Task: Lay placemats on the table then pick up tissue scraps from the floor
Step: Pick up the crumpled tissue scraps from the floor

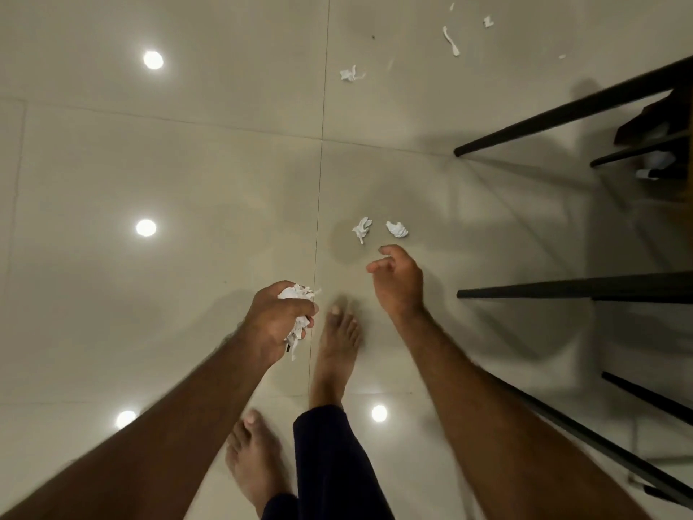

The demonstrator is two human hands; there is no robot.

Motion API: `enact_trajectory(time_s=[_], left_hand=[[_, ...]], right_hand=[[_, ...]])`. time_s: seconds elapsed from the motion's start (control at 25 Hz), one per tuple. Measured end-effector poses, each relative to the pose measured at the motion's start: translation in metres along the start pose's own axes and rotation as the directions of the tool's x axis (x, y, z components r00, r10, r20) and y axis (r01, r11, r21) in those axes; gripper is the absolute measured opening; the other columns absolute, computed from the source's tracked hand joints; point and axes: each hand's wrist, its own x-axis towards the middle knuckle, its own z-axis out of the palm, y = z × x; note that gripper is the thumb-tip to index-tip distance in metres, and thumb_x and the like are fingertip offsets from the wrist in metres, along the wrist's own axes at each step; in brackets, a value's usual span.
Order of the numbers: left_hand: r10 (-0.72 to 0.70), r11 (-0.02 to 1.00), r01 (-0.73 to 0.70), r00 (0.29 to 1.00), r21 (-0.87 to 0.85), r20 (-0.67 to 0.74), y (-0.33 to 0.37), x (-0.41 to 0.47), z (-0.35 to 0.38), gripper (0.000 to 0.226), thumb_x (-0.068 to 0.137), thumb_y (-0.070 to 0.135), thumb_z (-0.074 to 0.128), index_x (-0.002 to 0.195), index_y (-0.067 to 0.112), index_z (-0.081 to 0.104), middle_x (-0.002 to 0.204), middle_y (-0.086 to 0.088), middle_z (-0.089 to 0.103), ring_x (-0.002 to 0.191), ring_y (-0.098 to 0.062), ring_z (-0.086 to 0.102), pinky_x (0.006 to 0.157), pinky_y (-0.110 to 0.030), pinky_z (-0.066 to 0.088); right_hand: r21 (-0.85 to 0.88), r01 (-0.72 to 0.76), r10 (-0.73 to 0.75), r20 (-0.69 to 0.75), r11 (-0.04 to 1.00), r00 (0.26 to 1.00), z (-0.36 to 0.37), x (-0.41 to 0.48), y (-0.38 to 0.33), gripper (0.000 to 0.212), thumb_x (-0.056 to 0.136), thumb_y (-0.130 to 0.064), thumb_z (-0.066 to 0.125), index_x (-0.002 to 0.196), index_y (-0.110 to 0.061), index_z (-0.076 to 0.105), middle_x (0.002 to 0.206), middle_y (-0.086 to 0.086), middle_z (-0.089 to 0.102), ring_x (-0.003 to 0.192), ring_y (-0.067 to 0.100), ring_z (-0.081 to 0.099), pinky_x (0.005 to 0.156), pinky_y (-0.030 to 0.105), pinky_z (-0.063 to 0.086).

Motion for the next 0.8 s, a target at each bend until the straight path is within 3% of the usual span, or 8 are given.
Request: enact_trajectory(time_s=[0.08, 0.12, 0.2, 0.28, 0.4, 0.48, 0.68, 0.8], left_hand=[[0.015, 1.0, -0.015, 1.0, 0.024, -0.003, 0.01, 0.023, 0.008, 0.021, 0.077, -0.011, 0.07, 0.094, 0.001, 0.065, 0.078, -0.022, 0.061, 0.061, -0.03, 0.057, 0.047, -0.027, 0.042], [0.029, 0.999, -0.028, 1.0, 0.03, -0.01, 0.014, 0.035, 0.012, 0.022, 0.078, -0.012, 0.069, 0.094, 0.001, 0.065, 0.08, -0.022, 0.061, 0.061, -0.03, 0.057, 0.046, -0.027, 0.042], [0.042, 0.998, -0.042, 0.999, 0.037, -0.016, 0.025, 0.057, 0.02, 0.022, 0.078, -0.013, 0.068, 0.096, -0.001, 0.064, 0.082, -0.024, 0.062, 0.064, -0.03, 0.058, 0.045, -0.026, 0.042], [0.043, 0.998, -0.041, 0.998, 0.047, -0.041, 0.035, 0.077, 0.023, 0.021, 0.078, -0.013, 0.067, 0.094, 0.0, 0.064, 0.083, -0.025, 0.063, 0.065, -0.031, 0.057, 0.045, -0.026, 0.042], [0.032, 0.996, -0.027, 0.998, 0.087, -0.06, 0.048, 0.1, 0.022, 0.021, 0.077, -0.014, 0.067, 0.091, 0.002, 0.064, 0.081, -0.024, 0.063, 0.061, -0.029, 0.058, 0.048, -0.027, 0.042], [0.027, 0.995, -0.019, 0.996, 0.096, -0.083, 0.054, 0.11, 0.017, 0.022, 0.077, -0.014, 0.067, 0.09, 0.003, 0.064, 0.08, -0.023, 0.062, 0.057, -0.027, 0.057, 0.047, -0.026, 0.042], [0.023, 0.993, -0.009, 0.993, 0.115, -0.115, 0.056, 0.119, 0.013, 0.021, 0.077, -0.015, 0.067, 0.09, 0.002, 0.063, 0.079, -0.023, 0.062, 0.054, -0.027, 0.057, 0.047, -0.027, 0.042], [0.004, 0.994, 0.008, 0.994, 0.105, -0.11, 0.057, 0.119, 0.019, 0.02, 0.078, -0.014, 0.068, 0.092, 0.0, 0.063, 0.081, -0.025, 0.062, 0.057, -0.028, 0.057, 0.05, -0.028, 0.043]], right_hand=[[-0.171, 0.038, -0.054, -0.092, 0.985, 0.994, -0.008, 0.053, 0.013, 0.046, 0.082, 0.0, 0.047, 0.121, -0.017, 0.066, 0.108, 0.003, 0.074, 0.104, 0.025, 0.066, 0.089, 0.031, 0.052], [-0.29, 0.061, -0.086, -0.072, 0.955, 0.994, -0.009, 0.077, 0.021, 0.051, 0.081, 0.001, 0.048, 0.127, -0.016, 0.063, 0.119, 0.004, 0.069, 0.111, 0.026, 0.063, 0.093, 0.032, 0.05], [-0.529, 0.148, -0.15, 0.04, 0.836, 0.988, -0.005, 0.115, 0.033, 0.06, 0.08, 0.002, 0.051, 0.138, -0.016, 0.053, 0.135, 0.006, 0.057, 0.122, 0.03, 0.054, 0.099, 0.037, 0.049], [-0.635, 0.259, -0.198, 0.168, 0.727, 0.966, 0.002, 0.144, 0.037, 0.063, 0.082, 0.0, 0.053, 0.142, -0.015, 0.048, 0.14, 0.008, 0.05, 0.126, 0.032, 0.049, 0.102, 0.041, 0.047], [-0.711, 0.36, -0.215, 0.289, 0.605, 0.933, 0.017, 0.166, 0.044, 0.057, 0.085, -0.003, 0.055, 0.139, -0.017, 0.048, 0.137, 0.007, 0.049, 0.124, 0.033, 0.049, 0.098, 0.041, 0.046], [-0.738, 0.342, -0.209, 0.27, 0.582, 0.94, 0.023, 0.172, 0.047, 0.048, 0.084, -0.001, 0.057, 0.13, -0.016, 0.053, 0.128, 0.01, 0.05, 0.118, 0.034, 0.049, 0.09, 0.041, 0.049], [-0.614, 0.291, -0.242, 0.165, 0.733, 0.956, 0.032, 0.175, 0.042, 0.048, 0.085, 0.004, 0.052, 0.129, -0.013, 0.059, 0.118, 0.014, 0.057, 0.11, 0.037, 0.054, 0.084, 0.039, 0.048], [-0.528, 0.439, -0.348, 0.267, 0.727, 0.899, 0.044, 0.162, 0.029, 0.055, 0.088, -0.008, 0.062, 0.141, -0.019, 0.054, 0.136, 0.009, 0.056, 0.119, 0.033, 0.054, 0.094, 0.039, 0.049]])
